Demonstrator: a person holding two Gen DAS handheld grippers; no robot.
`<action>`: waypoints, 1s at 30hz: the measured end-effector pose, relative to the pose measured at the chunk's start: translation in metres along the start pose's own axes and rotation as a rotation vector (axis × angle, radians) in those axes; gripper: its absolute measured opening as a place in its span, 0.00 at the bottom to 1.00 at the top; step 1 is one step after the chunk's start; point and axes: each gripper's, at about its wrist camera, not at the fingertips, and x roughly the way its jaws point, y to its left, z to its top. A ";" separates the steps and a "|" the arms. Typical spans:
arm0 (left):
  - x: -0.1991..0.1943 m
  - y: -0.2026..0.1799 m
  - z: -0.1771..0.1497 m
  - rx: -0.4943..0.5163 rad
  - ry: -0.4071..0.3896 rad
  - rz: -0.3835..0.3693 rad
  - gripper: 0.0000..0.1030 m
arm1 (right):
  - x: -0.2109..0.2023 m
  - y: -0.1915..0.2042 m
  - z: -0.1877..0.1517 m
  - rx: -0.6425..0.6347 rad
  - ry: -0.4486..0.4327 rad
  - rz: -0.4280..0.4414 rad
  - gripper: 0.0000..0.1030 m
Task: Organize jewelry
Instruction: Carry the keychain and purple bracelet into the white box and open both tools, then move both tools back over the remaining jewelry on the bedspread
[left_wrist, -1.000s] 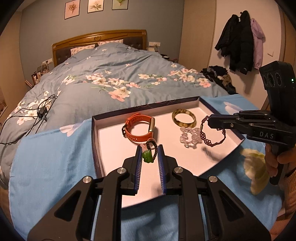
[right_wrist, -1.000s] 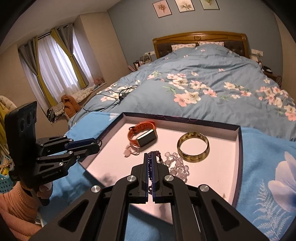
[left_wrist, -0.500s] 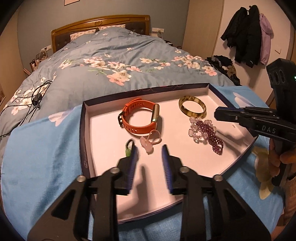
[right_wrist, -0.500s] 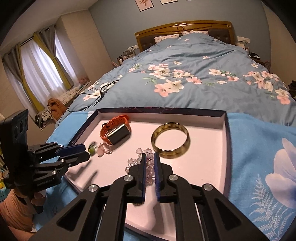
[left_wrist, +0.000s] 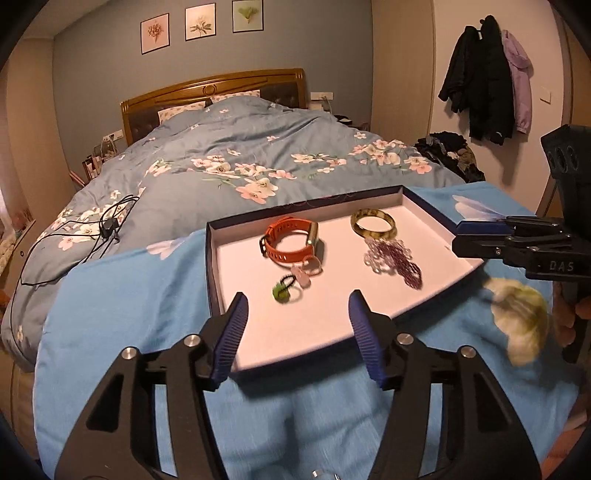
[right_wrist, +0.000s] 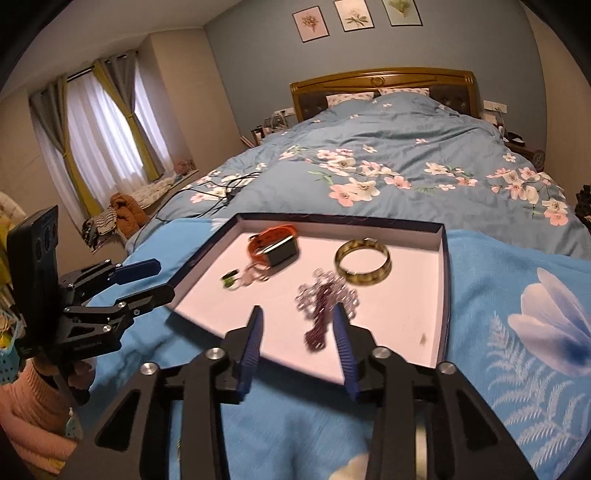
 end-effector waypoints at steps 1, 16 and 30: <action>-0.004 -0.002 -0.002 -0.001 -0.006 0.004 0.56 | -0.004 0.003 -0.004 -0.004 -0.002 0.004 0.40; -0.047 -0.022 -0.035 0.015 -0.050 -0.026 0.70 | -0.026 0.043 -0.055 -0.101 0.062 0.014 0.49; -0.060 -0.026 -0.073 0.044 0.014 -0.092 0.68 | -0.025 0.076 -0.096 -0.179 0.155 0.043 0.48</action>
